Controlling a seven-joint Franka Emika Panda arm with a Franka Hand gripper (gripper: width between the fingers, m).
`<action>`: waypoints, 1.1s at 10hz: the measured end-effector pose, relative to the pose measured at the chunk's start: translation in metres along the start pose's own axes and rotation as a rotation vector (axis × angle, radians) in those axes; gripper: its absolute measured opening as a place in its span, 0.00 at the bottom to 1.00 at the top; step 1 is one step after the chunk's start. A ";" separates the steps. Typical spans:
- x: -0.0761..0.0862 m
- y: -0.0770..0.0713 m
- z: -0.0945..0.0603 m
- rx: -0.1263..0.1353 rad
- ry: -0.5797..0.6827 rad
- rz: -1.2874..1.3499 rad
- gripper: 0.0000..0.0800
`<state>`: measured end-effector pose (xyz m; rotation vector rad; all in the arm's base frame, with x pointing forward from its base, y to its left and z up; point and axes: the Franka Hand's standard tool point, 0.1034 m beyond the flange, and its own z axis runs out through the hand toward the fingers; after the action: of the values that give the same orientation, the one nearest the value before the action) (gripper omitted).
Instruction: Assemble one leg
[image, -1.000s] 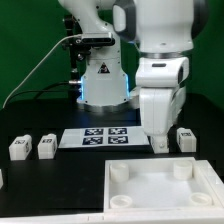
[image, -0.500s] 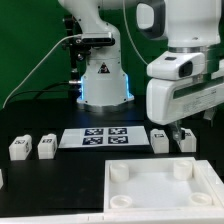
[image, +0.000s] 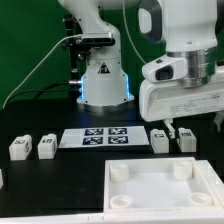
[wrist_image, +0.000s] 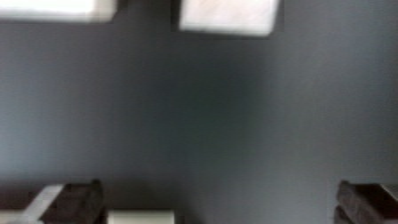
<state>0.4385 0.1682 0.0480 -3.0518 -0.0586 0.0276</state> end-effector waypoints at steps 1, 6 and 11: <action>-0.004 -0.001 0.002 -0.001 -0.022 0.008 0.81; -0.009 -0.009 -0.004 0.014 -0.422 0.135 0.81; -0.015 -0.012 -0.001 0.020 -0.759 0.095 0.81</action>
Offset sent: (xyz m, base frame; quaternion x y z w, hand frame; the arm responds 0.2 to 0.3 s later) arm 0.0088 0.0189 0.0152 -0.0106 -0.3052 0.0537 0.9507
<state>0.4230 0.1797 0.0506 -2.8243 0.0370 1.1630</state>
